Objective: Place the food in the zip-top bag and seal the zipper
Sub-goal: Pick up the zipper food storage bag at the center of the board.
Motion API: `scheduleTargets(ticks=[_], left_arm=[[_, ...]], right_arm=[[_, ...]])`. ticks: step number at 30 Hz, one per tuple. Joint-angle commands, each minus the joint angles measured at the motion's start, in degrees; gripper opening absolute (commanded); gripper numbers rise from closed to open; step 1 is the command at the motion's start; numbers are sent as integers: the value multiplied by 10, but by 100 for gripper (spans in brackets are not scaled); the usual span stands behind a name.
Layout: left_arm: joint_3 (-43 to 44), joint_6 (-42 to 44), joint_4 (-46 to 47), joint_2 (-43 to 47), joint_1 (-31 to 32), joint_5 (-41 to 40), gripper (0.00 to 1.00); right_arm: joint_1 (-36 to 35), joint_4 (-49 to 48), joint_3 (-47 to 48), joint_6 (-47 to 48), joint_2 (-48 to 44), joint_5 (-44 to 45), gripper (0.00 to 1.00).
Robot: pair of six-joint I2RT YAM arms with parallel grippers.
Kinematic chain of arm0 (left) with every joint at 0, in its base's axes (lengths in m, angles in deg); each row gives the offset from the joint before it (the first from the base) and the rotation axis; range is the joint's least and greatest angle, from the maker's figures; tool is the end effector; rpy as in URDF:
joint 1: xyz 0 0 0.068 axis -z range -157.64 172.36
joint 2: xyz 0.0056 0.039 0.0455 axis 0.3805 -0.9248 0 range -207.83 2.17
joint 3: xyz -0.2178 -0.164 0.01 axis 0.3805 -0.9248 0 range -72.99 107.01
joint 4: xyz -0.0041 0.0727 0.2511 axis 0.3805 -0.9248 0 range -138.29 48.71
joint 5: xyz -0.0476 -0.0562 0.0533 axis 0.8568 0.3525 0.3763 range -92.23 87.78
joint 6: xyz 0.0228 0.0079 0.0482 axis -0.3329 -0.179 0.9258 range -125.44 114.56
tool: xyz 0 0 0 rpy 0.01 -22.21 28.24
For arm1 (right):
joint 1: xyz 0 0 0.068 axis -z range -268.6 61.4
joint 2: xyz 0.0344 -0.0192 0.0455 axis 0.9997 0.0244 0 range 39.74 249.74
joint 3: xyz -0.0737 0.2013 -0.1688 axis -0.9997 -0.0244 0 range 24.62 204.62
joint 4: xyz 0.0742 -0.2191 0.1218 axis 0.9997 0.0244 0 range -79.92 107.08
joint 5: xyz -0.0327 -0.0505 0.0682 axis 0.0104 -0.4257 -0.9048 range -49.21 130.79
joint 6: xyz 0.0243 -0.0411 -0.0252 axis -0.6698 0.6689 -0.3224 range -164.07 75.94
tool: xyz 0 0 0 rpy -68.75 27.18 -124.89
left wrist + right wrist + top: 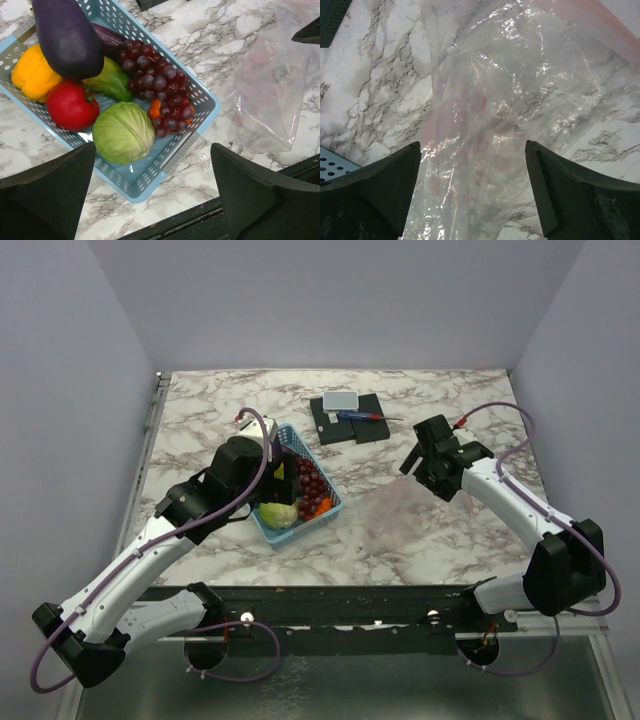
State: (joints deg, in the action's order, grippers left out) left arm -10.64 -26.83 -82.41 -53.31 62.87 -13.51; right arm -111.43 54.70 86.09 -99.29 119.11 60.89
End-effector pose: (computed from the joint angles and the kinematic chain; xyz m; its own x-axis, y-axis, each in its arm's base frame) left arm 0.1540 -0.1223 0.3586 -0.5860 0.0302 -0.8098 0.3225 0.9254 -0.1989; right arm 0.2559 0.0945 0.2594 -0.6455 0.5653 -0.5136 0.5473 0.8114 0.2052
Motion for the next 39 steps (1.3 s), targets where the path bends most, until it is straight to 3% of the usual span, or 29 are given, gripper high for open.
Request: scheduleTargets(ticks=[1,6,13,15,21,39], left_arm=[[-7,14,14,5,0,15,99],[-11,18,15,5,1,14,99],[-14,19,17,4,0,15,99],[-14,17,17,4,0,14,99],[-11,13,18,5,0,16,99],[55,-8,4,-37,0,-7,99]], right_arm=[[6,-18,-13,-22,17,1,89],[6,-28,-32,-26,24,7,80],[7,-46,-63,-25,15,10,59],[7,-52,-74,-22,5,12,49],[7,-63,-84,5,-19,14,2],[6,-128,-61,252,-151,-71,1]])
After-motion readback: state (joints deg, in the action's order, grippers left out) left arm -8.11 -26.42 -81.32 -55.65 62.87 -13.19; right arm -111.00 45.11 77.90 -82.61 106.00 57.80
